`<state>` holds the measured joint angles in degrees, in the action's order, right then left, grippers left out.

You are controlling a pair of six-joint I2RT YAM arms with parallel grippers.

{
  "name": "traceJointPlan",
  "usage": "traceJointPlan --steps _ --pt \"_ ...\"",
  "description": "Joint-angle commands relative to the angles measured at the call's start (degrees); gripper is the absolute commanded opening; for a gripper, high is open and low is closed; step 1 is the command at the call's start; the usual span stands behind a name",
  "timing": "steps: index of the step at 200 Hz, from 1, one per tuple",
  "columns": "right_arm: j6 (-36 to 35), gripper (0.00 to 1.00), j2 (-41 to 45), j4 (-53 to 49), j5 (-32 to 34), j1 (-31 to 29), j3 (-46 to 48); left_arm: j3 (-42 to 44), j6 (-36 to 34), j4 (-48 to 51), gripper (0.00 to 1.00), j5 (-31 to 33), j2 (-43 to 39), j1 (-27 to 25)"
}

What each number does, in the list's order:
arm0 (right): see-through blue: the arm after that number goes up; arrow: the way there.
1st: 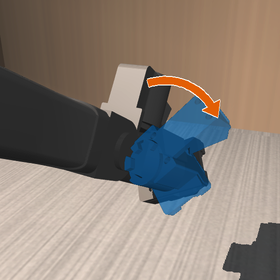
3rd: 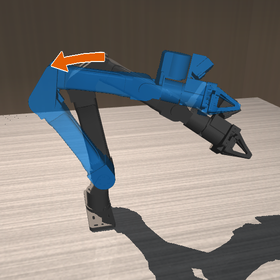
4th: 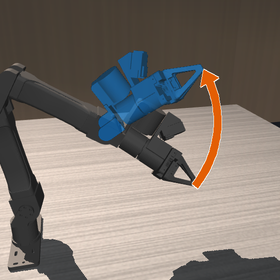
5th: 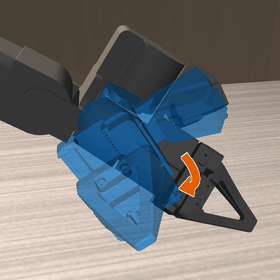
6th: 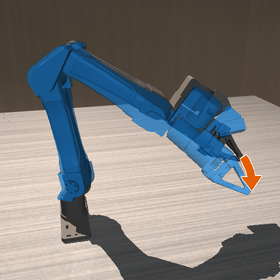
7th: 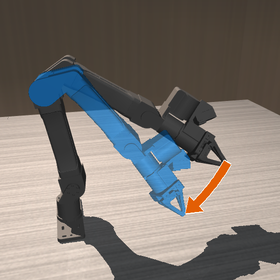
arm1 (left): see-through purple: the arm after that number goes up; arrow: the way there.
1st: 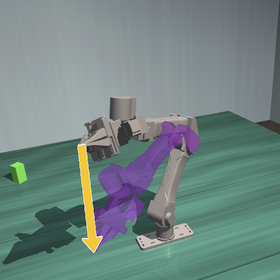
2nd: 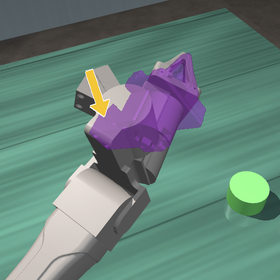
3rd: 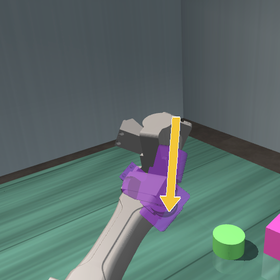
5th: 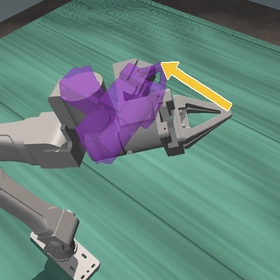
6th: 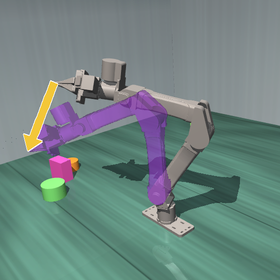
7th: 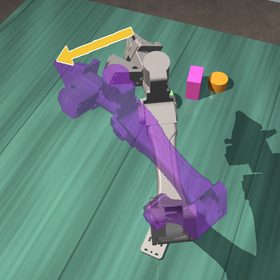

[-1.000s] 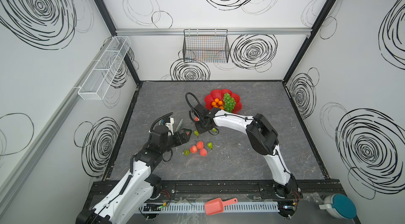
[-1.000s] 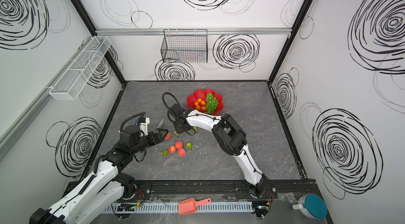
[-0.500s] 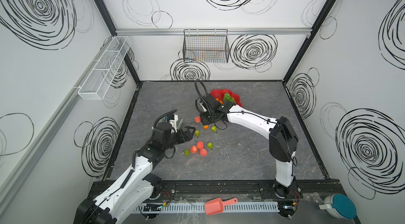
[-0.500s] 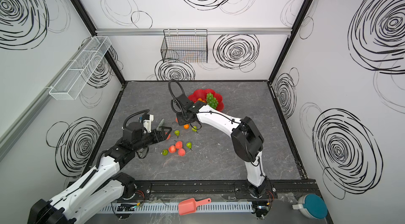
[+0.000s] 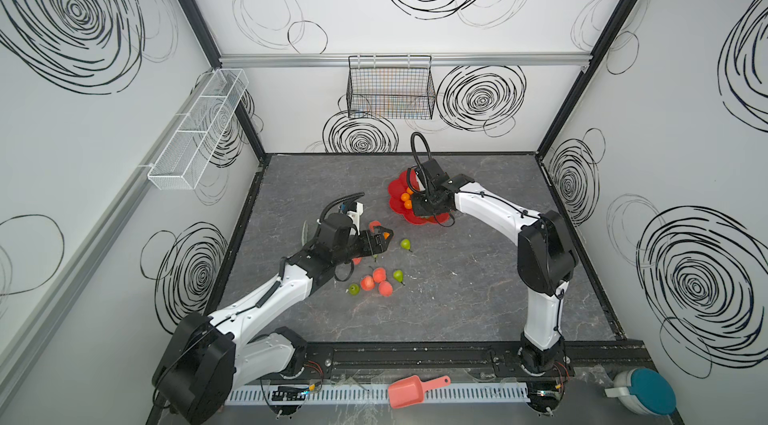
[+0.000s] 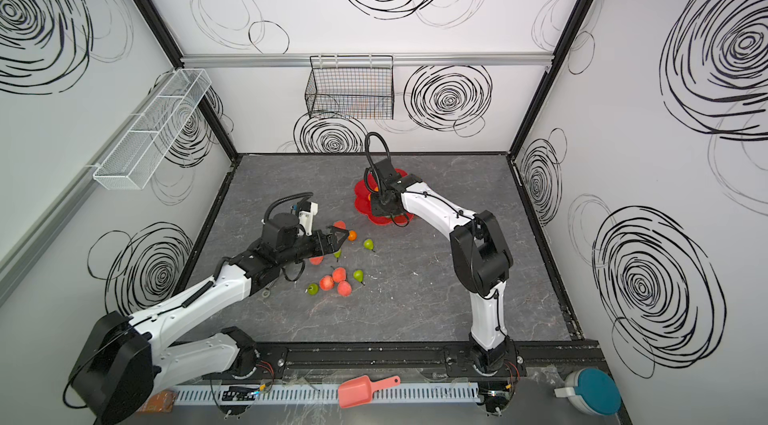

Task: Place and organize the fake fruits in the fruit bowl
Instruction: 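Lift the kumquat with the right gripper and carry it over the bowl, then lower the kumquat into the red bowl and open the right gripper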

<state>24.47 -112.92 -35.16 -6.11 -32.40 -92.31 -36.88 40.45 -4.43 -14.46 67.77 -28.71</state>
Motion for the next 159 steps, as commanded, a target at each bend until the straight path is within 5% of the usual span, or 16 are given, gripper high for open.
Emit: traceJointPlan --steps 1,80,159 --pt "-1.6 0.37 -3.7 0.0 0.0 1.3 -3.7 -3.5 -0.7 -4.8 0.96 1.0 3.3 -0.3" --pt "-3.6 0.36 -16.4 -4.7 0.1 4.6 -18.8 -12.2 -2.7 -5.3 0.96 0.1 12.6 0.1" --pt "-4.1 0.38 -23.4 -7.4 -0.6 5.1 -26.3 -11.9 -2.9 -6.0 0.96 -0.3 13.8 0.1"
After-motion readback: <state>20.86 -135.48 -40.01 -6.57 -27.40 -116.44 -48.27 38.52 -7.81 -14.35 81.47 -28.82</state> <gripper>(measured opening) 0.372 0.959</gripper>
